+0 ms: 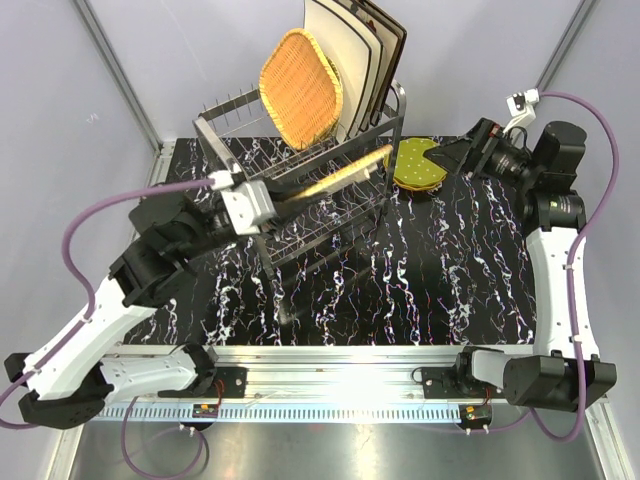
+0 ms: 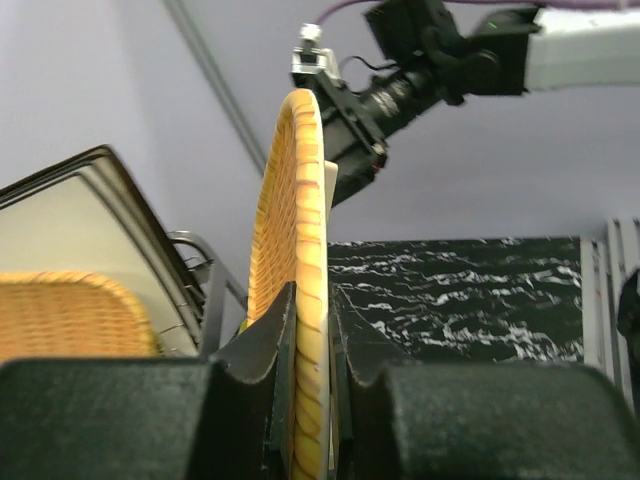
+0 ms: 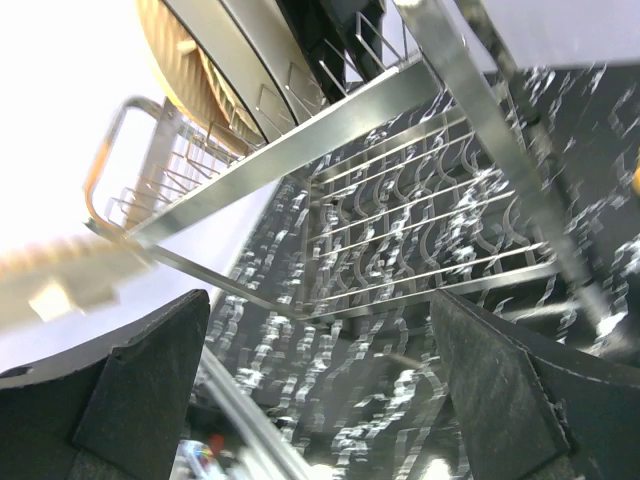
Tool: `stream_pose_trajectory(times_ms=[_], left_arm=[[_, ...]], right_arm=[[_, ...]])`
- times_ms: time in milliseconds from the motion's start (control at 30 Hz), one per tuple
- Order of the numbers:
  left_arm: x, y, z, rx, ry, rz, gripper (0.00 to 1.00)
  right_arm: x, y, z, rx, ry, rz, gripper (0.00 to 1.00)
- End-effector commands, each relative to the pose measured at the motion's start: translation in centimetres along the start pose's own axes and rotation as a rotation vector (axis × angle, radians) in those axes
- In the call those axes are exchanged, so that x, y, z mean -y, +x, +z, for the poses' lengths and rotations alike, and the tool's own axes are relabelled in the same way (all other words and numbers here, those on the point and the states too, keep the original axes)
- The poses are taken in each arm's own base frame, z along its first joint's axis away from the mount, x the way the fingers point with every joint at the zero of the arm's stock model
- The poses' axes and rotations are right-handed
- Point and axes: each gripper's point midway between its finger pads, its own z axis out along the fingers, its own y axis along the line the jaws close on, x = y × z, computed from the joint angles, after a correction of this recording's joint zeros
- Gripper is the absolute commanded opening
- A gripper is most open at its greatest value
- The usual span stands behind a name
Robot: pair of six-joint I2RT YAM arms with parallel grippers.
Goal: Unload the plates from the dish rack
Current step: Pass the plate from the left arm to the right
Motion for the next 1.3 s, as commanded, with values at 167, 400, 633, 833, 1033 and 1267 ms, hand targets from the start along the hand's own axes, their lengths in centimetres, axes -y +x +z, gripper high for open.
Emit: stream_pose_trajectory(times_ms=[167, 400, 633, 833, 1033, 1267], left_arm=[[3.8, 0.4, 0.7, 0.061, 0.144, 0.273, 0.00], [6.7, 6.9, 2.2, -0.105, 0.209, 0.436, 0.00], [7.2, 10.7, 2.9, -0.190, 0.178, 0.616, 0.00], [7.3, 12.5, 3.7, -0.218, 0.142, 0.720, 0.00], [7.1, 13.4, 4.5, -0.223, 0.075, 0.777, 0.00], [7.3, 14.5, 5.7, -0.236, 0.061, 0.809, 0.00]], right_arm=[[-2.1, 0.5, -1.1, 0.049, -0.007, 0.212, 1.00], [-0.8, 3.4, -0.9, -0.019, 0.006, 0.310, 1.00], [-0.1, 6.9, -0.8, -0.089, 0.010, 0.426, 1.00], [-0.2, 9.8, -0.4, -0.147, 0.006, 0.499, 1.00], [0.4, 11.7, 0.0, -0.192, 0.018, 0.563, 0.98], [-0.7, 12.5, 0.9, -0.226, -0.020, 0.563, 0.92]])
